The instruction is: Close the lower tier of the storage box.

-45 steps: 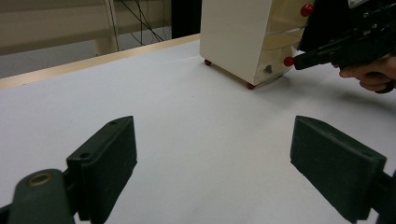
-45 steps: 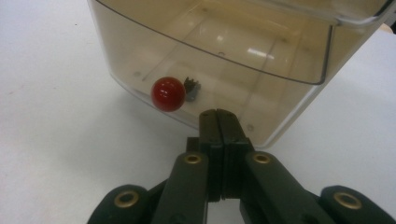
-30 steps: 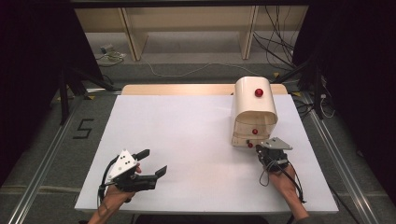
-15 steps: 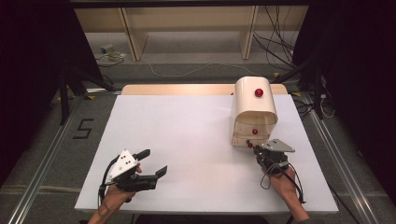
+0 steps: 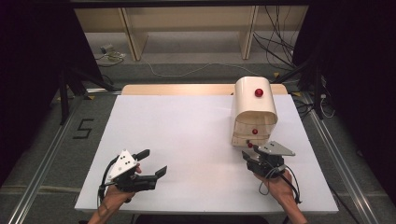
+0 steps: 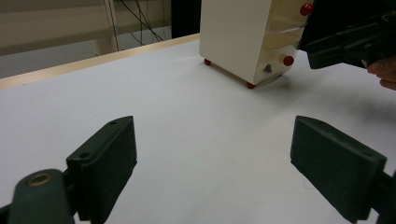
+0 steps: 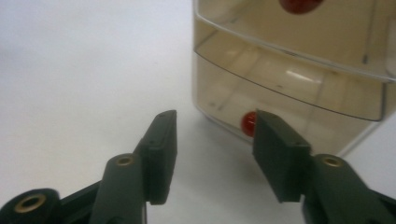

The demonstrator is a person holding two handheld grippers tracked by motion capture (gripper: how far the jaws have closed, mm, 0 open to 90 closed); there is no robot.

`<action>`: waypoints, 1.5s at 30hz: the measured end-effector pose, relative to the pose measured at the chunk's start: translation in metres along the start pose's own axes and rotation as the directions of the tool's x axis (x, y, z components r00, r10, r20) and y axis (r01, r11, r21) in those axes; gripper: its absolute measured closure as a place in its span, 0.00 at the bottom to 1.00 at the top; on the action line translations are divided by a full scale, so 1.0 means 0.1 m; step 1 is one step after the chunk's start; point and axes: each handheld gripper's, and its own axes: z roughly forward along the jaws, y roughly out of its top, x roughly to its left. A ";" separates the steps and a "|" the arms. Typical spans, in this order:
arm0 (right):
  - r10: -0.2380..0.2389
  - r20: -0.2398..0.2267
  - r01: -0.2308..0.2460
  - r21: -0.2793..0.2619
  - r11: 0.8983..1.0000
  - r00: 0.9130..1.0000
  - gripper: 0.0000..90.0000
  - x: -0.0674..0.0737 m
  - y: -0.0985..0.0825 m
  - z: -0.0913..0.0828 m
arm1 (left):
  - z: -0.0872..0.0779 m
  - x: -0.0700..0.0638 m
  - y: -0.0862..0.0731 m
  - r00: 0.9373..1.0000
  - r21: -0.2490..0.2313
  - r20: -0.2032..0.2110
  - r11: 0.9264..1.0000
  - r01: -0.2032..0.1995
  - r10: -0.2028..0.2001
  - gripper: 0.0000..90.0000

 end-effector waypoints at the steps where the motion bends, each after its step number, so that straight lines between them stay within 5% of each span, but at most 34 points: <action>1: 0.009 -0.009 -0.010 -0.005 1.000 1.000 0.51 0.01 0.01 -0.01 | 0.00 0.00 0.00 1.000 0.001 0.000 1.000 -0.001 0.001 0.16; 8: 0.046 -0.061 -0.050 -0.069 0.996 0.997 0.43 0.09 0.05 -0.13 | -0.01 0.00 0.00 1.000 0.001 -0.001 1.000 0.001 -0.001 0.16; 21: 0.040 -0.120 -0.051 -0.096 0.994 0.992 0.32 0.22 0.07 -0.20 | -0.01 -0.01 -0.01 1.000 0.010 0.008 1.000 -0.003 0.003 0.16; 28: 0.066 -0.170 -0.093 -0.157 0.983 0.983 0.27 0.27 0.06 -0.30 | -0.01 -0.01 -0.01 1.000 0.009 0.010 1.000 -0.005 0.005 0.15; 45: 0.037 -0.178 -0.080 -0.239 0.968 0.983 0.19 0.22 -0.07 -0.46 | -0.01 -0.02 -0.01 1.000 0.013 0.020 1.000 -0.010 0.009 0.15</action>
